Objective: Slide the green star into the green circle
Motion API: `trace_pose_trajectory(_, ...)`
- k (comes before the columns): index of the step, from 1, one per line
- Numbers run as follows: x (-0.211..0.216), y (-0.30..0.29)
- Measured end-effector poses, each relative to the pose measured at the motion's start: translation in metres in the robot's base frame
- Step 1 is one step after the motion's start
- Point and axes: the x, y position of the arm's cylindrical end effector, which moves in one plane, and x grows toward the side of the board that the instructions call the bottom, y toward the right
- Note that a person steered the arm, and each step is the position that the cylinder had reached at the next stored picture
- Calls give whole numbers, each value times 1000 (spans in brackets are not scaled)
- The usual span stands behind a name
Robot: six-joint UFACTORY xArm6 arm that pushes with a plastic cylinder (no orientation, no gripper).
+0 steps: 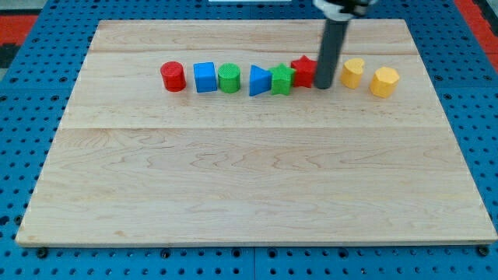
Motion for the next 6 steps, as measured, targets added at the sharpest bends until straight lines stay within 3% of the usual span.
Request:
trace_pose_trajectory(2, 0, -21)
trace_pose_trajectory(3, -23, -18)
trace_pose_trajectory(4, -39, -33)
trace_pose_trajectory(6, -31, -92)
